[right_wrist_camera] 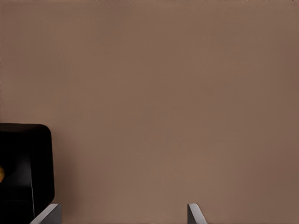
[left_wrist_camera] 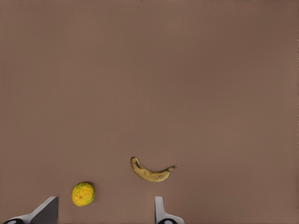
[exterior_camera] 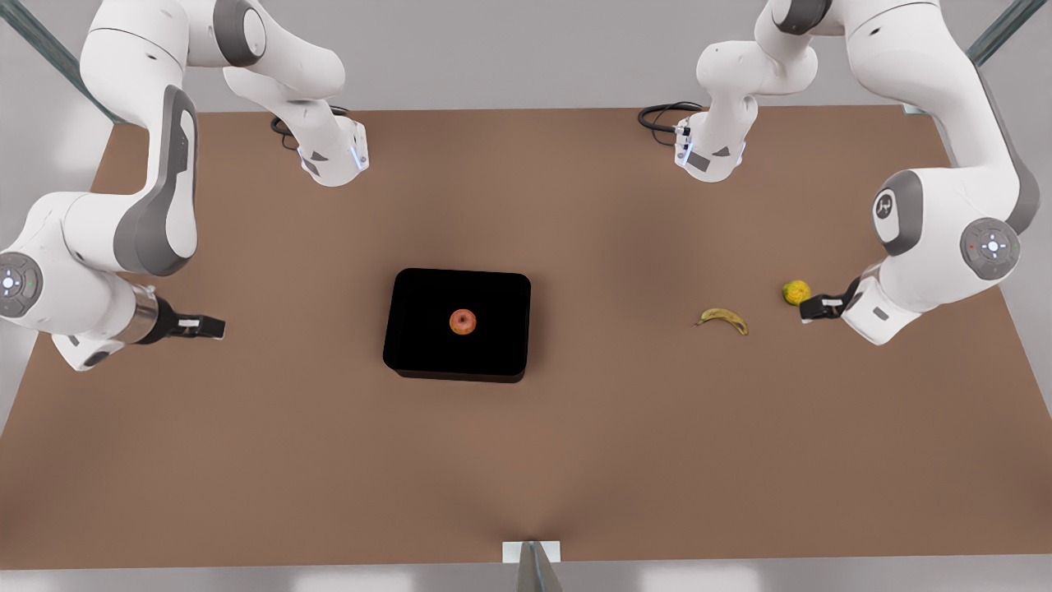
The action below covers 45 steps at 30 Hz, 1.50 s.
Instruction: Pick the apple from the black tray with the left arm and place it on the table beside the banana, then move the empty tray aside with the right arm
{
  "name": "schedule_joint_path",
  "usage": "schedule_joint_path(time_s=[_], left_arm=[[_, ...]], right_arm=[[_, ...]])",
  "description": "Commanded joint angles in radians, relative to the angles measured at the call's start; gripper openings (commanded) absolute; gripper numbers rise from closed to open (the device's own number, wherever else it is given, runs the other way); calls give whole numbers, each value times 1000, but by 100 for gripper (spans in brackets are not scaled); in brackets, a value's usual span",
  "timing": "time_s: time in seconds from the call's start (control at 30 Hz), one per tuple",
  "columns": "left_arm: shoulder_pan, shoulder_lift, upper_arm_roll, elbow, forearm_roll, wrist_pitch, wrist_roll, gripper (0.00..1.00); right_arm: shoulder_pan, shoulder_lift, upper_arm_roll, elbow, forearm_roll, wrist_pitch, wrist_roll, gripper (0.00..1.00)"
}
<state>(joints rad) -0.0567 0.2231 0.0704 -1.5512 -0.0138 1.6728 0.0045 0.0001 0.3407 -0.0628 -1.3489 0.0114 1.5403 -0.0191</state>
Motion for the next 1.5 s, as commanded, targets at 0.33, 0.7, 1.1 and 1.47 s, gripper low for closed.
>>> schedule_joint_path(time_s=[0.33, 0.7, 1.1, 1.47], left_arm=[[-750, 234, -38, 246, -94, 67, -730, 100], [-934, 565, -90, 349, 34, 413, -1313, 100], [-899, 740, -60, 551, 106, 495, -1140, 100], [-913, 849, -60, 596, 109, 542, -1112, 100]], right_arm=[[1, 4, 1, 1, 9, 44, 5, 100], [3, 8, 1, 1, 9, 46, 5, 100], [3, 8, 1, 1, 9, 46, 5, 100], [3, 11, 1, 1, 9, 46, 5, 100]])
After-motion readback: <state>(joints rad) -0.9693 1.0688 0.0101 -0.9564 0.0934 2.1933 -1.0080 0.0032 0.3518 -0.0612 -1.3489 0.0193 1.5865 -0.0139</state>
